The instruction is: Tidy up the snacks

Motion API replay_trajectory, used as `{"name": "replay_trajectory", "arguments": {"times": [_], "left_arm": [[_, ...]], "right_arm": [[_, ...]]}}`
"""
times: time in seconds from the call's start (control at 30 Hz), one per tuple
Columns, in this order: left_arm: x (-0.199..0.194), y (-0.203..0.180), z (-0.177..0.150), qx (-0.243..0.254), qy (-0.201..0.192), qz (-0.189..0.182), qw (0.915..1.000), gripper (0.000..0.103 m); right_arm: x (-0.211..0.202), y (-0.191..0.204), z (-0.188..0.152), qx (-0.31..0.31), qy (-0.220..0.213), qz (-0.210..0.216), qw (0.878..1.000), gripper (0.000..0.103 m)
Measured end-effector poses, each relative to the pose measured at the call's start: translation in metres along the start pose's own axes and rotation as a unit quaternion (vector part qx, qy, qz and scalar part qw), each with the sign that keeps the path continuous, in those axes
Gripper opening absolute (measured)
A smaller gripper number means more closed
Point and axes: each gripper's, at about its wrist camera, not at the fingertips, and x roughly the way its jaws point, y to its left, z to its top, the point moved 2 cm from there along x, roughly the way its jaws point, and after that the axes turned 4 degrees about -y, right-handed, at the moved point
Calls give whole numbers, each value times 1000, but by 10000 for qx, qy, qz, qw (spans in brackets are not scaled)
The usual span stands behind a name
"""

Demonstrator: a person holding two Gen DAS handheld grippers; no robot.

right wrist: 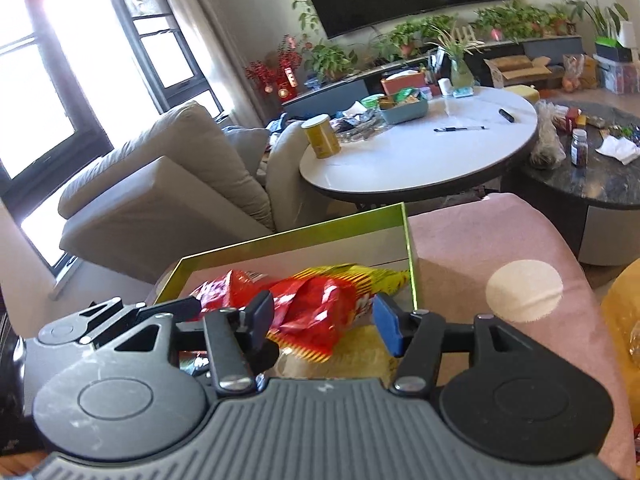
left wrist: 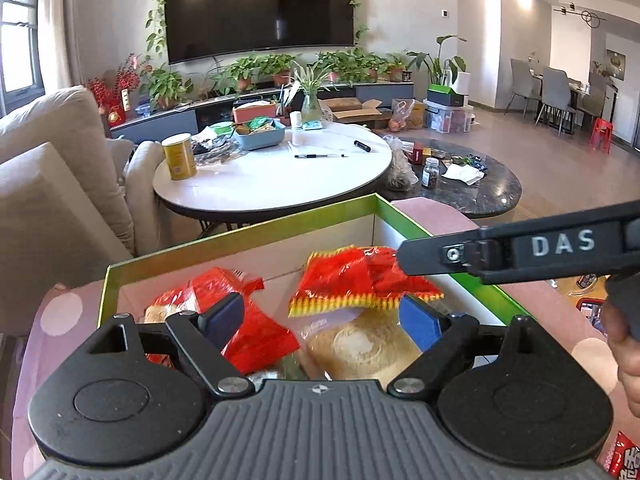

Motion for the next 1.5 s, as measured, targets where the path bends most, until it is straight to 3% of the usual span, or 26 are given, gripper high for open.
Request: {"name": "replay_trajectory", "arguments": {"times": [0.5,0.9,0.97,1.23,1.5], "left_arm": [[-57,8,-15,-292,-154,98,9994,85],[-114,23,-36,-636,-352,324,9968,86],[-120,23,-41,-689,-350,311,9965,86],[-141,13,-64,-802,-281,169,9962,86],[-160,1,-78,-736,-280,50,9969,86]], "right_arm": [[-49,3,-17,-566,93,-22,9984,61],[-85,1,-65,-527,470,-58,9975,62],[-92,-1,-75,-526,543,-131,9971,63],[-120,-7,-112,-663,788,-577,9930,80],[-126,-1,-148,-1053,1180,-969,9826,82]]}}
